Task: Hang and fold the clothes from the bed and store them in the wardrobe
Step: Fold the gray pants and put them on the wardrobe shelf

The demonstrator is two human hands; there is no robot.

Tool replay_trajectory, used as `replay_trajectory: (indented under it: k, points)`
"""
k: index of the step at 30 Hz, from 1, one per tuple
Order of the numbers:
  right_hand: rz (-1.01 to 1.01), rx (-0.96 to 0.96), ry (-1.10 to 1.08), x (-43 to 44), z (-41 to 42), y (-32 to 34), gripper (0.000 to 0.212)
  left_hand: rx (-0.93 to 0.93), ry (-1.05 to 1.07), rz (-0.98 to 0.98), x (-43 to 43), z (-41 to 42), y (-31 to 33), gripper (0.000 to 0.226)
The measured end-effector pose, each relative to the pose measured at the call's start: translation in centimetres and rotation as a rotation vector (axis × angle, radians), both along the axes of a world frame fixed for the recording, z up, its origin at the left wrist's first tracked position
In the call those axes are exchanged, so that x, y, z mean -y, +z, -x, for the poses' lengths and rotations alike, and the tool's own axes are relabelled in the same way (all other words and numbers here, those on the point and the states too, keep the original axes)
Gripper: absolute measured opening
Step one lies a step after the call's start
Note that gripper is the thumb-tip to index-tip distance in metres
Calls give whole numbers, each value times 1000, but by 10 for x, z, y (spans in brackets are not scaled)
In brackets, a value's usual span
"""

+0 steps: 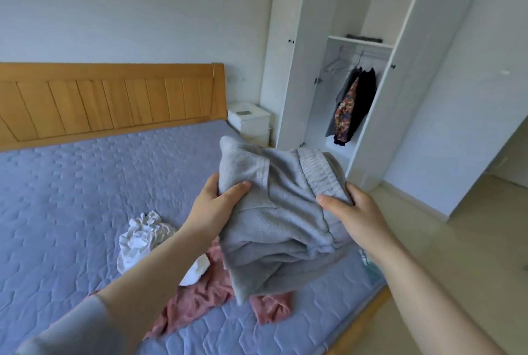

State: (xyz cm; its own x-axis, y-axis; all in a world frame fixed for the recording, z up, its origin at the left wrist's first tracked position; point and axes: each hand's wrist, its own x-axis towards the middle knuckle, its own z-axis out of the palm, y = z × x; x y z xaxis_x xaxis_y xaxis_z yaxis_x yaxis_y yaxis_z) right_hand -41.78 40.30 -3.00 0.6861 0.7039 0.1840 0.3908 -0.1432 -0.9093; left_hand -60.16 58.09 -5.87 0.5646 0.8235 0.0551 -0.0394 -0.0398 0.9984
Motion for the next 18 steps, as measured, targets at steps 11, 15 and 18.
replay_trajectory:
  k: [11,15,18]
  points:
    - [-183,186,-122,154,-133,91,16,157,-249,-160,118,-170,96,35]
    - [-180,262,-88,194,-167,110,38,169,-338,-204,148,-215,115,34]
    - [-153,340,-125,212,-195,119,42,170,-363,-143,157,-251,118,57]
